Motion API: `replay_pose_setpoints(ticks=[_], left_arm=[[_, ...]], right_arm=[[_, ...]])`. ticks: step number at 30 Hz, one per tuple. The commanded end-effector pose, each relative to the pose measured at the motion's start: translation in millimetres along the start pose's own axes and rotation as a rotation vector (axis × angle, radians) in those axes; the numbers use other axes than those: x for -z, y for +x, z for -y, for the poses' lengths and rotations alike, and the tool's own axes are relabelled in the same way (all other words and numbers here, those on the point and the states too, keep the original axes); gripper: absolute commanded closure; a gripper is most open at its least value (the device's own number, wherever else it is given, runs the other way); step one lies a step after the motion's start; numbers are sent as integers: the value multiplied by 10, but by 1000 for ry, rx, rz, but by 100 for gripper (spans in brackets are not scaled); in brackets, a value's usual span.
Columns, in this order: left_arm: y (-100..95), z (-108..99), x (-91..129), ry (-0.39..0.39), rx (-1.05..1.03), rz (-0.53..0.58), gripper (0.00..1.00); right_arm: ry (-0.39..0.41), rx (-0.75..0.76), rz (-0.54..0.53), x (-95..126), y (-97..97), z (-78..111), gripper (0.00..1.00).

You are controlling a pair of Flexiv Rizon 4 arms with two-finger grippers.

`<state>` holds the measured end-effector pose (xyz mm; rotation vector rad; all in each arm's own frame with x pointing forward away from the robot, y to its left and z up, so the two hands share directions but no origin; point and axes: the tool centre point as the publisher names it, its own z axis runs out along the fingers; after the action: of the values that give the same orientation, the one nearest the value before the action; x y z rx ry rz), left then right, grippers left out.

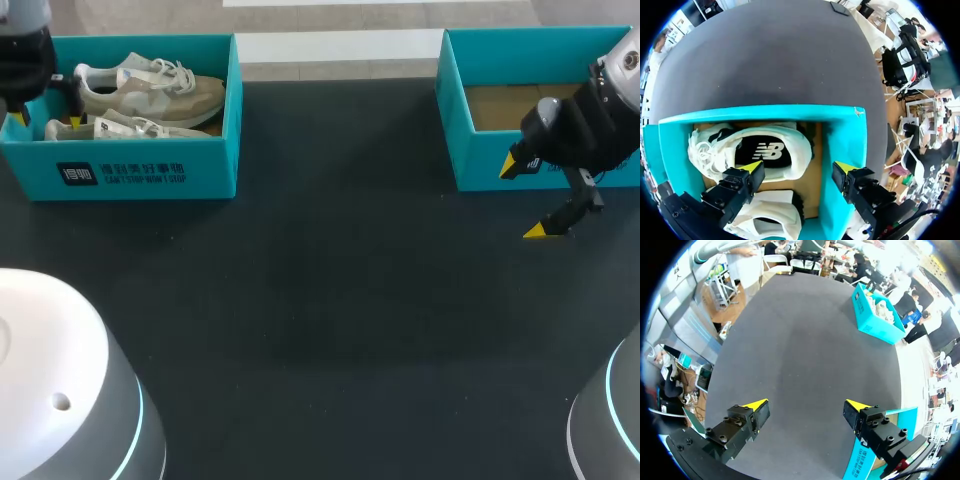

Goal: Take the shoe out of the shoebox, open the shoe tongue, remove and reinsert the insole, then place the shoe into the shoebox

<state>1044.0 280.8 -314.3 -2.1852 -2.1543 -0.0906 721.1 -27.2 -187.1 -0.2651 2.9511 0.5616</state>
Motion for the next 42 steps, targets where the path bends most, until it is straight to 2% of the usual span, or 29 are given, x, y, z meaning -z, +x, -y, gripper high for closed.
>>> replay_pose_setpoints(ticks=[1, 2, 7, 16, 22, 26, 28, 31, 32, 34, 37, 40, 42], left_arm=[[17, 20, -65, -4, -2, 2, 16], [25, 22, -77, -3, -3, 4, 19], [43, 20, -154, 4, -14, 7, 22], [47, 46, -306, -2, -28, 11, 16], [41, 31, -409, -4, -29, 10, 22], [38, 33, -480, 5, -21, 4, 33], [38, 30, -525, 15, -19, 3, 35], [32, 28, -562, 24, -17, -3, 51], [32, 29, -563, 27, -18, -4, 53], [34, 38, -560, 29, -20, -10, 65], [41, 51, -529, 24, -30, -25, 76], [53, 58, -498, 27, -53, -37, 100], [66, 62, -460, 35, -56, -45, 100]], right_arm=[[4, -1, -1, -16, -13, -8, 0], [4, -1, -1, -16, -13, -8, 0], [4, -1, -1, -16, -13, -8, 0], [4, -1, -1, -16, -13, -8, 0], [4, -1, -1, -16, -13, -8, 0], [4, -1, -1, -16, -13, -8, 0], [4, -1, -1, -16, -13, -8, 0], [4, -1, -1, -16, -13, -8, 0], [4, -1, -1, -16, -13, -8, 0], [4, -1, -1, -16, -13, -8, 0], [4, -1, -1, -16, -13, -8, 0], [4, -1, -1, -16, -13, -8, 0], [4, -1, -1, -16, -13, -8, 0]])
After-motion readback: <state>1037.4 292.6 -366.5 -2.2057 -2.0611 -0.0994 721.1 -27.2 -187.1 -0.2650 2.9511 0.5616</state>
